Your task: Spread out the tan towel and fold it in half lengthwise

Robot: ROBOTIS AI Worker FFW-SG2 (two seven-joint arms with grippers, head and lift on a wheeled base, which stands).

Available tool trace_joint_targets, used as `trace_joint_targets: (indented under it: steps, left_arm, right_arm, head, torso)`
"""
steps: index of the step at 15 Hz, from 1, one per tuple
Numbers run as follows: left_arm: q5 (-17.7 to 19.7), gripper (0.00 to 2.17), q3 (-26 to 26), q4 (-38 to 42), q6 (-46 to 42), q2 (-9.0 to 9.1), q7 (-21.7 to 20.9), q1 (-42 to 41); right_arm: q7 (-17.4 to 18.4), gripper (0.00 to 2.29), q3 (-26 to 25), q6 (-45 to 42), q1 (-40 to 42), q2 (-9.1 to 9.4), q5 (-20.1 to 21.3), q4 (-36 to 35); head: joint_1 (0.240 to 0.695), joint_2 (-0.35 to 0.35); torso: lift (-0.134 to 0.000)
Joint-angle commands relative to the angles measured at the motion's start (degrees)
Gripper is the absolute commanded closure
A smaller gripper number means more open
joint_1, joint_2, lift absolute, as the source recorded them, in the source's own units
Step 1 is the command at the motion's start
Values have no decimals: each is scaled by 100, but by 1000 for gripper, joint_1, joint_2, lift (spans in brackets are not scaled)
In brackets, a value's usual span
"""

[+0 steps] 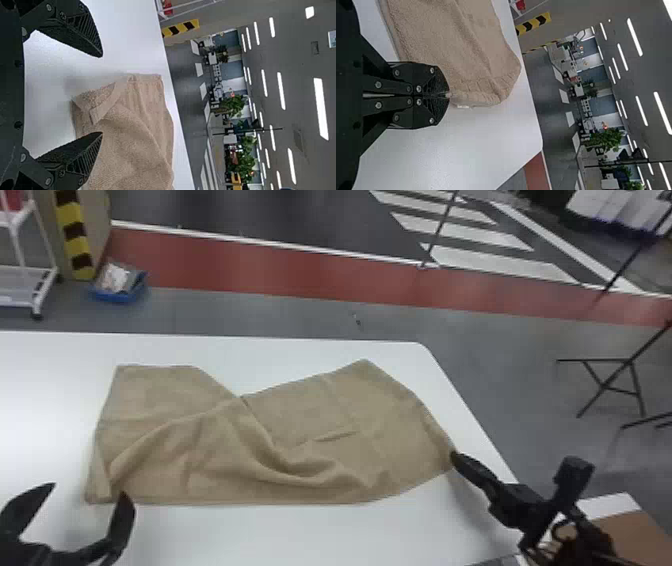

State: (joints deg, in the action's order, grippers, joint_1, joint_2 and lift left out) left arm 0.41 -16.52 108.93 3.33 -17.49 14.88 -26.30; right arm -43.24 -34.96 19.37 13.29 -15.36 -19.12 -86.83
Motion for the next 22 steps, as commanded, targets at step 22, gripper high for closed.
trace_joint_targets:
  steps: [22]
  left_arm:
    - [-322, 218, 105, -293, -161, 106, 138, 125]
  right_arm:
    - [-123, 1328, -20, -25, -72, -37, -83, 88]
  head:
    - [695, -350]
  torso:
    - [-128]
